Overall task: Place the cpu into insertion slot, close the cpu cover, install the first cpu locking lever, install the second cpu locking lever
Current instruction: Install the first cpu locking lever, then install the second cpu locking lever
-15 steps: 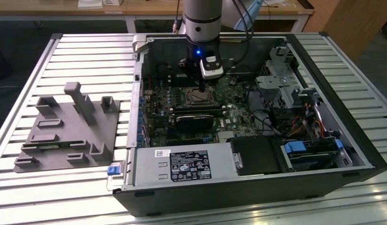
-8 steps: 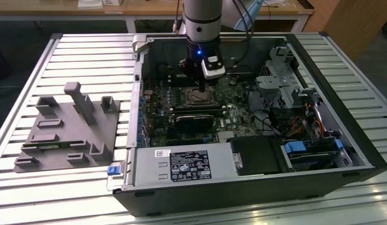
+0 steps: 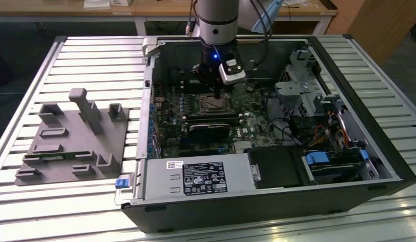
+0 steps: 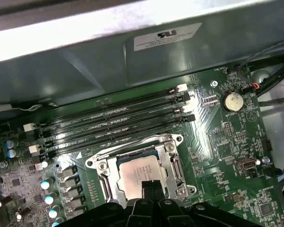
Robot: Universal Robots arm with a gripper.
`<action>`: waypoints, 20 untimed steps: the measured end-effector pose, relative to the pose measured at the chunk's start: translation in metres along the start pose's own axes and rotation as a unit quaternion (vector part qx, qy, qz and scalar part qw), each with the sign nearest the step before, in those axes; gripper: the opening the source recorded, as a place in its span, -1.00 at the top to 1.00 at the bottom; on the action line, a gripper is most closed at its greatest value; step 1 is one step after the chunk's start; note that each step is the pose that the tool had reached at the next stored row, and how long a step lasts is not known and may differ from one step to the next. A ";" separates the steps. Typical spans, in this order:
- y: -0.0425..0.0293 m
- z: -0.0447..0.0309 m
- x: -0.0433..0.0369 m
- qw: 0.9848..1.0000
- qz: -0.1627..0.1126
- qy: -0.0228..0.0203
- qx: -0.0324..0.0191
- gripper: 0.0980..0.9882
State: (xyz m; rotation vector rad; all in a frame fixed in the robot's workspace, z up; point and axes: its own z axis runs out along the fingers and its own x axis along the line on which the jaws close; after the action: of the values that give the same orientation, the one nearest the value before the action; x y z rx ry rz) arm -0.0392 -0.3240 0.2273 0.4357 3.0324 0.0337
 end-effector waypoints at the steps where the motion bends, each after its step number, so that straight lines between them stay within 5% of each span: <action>1: 0.0000 -0.0014 -0.0001 1.000 0.000 0.000 0.000 0.98; 8: 0.0005 -0.0142 -0.0010 1.000 0.000 0.000 0.000 0.98; 20: -0.0028 -0.0150 -0.0021 1.000 0.000 0.000 0.000 0.98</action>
State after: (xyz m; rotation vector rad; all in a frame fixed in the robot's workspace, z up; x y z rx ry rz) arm -0.0392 -0.3275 0.2423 0.4358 3.0324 0.0339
